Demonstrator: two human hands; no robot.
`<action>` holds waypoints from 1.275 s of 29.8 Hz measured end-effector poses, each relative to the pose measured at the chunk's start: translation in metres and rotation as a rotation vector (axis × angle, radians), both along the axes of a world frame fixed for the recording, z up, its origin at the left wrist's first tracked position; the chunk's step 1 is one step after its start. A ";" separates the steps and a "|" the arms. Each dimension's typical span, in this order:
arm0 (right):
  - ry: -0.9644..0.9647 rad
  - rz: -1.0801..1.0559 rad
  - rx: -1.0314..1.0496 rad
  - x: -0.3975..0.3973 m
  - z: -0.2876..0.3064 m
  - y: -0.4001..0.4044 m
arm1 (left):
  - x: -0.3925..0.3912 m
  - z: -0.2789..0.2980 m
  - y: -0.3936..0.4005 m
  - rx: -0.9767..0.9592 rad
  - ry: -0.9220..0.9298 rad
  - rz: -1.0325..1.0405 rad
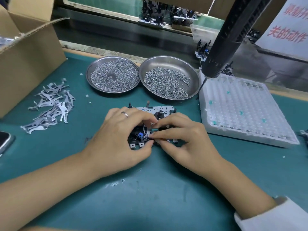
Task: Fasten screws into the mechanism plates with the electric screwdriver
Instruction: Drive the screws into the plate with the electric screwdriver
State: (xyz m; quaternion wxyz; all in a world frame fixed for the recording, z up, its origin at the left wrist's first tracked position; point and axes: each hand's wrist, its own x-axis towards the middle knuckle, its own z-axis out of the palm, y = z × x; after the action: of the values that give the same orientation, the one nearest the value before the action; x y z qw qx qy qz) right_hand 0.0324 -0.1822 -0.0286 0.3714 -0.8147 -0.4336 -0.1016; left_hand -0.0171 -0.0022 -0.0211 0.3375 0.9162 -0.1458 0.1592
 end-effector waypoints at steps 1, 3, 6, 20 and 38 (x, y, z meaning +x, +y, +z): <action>0.037 -0.012 0.013 0.000 0.001 0.000 | 0.000 -0.001 -0.001 0.015 0.000 0.000; 0.090 -0.035 0.042 -0.001 0.002 0.000 | 0.000 -0.004 0.000 0.021 -0.003 0.019; 0.126 -0.049 0.074 -0.003 0.003 0.002 | 0.002 -0.004 -0.002 0.013 -0.007 0.032; -0.146 -0.671 0.736 0.026 0.056 -0.023 | 0.002 -0.005 -0.001 -0.101 0.018 0.039; 0.279 -0.111 0.986 0.022 0.099 0.045 | 0.009 -0.007 -0.005 -0.185 -0.025 0.039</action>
State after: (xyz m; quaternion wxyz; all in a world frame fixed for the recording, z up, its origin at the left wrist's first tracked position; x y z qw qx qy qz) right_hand 0.0545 -0.1371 0.0705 0.7598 -0.5702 -0.2365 -0.2040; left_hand -0.0080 -0.0068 -0.0286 0.4156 0.8818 -0.1168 0.1901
